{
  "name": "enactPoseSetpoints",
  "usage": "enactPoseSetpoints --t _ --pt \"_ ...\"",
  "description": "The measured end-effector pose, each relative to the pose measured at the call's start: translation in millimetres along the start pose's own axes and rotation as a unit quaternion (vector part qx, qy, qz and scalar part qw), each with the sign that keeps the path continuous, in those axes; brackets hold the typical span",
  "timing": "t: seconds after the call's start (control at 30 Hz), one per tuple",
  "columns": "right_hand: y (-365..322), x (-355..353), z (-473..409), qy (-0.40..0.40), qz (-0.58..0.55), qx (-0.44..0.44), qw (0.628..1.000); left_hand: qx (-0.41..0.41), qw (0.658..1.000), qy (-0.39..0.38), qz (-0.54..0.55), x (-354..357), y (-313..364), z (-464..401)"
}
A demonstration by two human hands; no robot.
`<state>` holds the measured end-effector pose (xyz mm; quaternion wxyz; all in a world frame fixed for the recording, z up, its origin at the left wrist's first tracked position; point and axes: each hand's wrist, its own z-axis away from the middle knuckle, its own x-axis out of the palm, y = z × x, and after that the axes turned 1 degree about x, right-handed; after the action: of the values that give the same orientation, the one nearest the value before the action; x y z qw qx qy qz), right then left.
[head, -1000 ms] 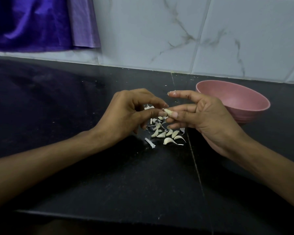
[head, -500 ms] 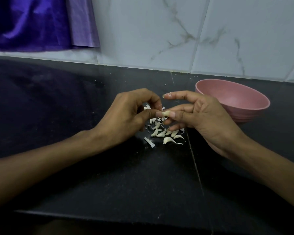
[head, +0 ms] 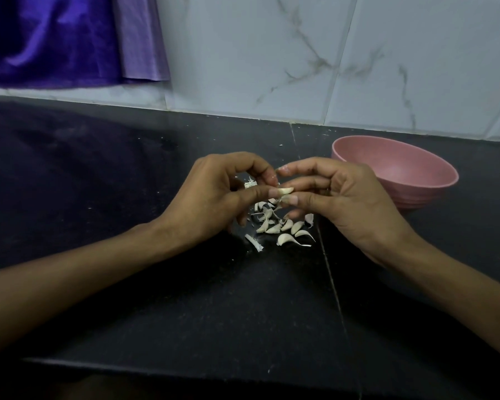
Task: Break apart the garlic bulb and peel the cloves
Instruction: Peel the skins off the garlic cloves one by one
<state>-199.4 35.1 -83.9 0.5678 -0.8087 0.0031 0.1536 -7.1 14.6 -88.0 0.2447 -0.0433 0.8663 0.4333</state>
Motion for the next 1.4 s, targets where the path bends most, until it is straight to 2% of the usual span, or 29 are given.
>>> enactPoseSetpoints --t 0.2,0.37,0.57,0.87,1.2,1.4 --pt "-1.3 -0.5 0.5 0.01 0.003 -0.007 1.0 -0.006 1.0 -0.004 0.0 1.0 -0.9 1.0" --pt "1.8 2.6 4.4 0.007 -0.102 0.068 0.992 -0.015 1.0 -0.004 -0.019 3.4 -1.1 3.0" --pt "-2.0 1.6 3.1 0.005 -0.13 0.088 0.988 0.001 0.998 0.02 -0.052 3.4 -2.9 2.5" --pt "-0.7 1.8 2.5 0.018 -0.11 0.083 0.99 0.061 0.993 0.021 -0.097 2.6 1.6 4.2" --pt "-0.2 0.4 1.8 0.032 -0.098 0.07 0.992 0.042 0.993 0.015 -0.11 2.8 0.4 3.1" --pt "1.7 0.4 1.0 0.031 -0.066 0.049 0.996 0.008 0.997 -0.015 -0.071 3.0 -0.4 2.8"
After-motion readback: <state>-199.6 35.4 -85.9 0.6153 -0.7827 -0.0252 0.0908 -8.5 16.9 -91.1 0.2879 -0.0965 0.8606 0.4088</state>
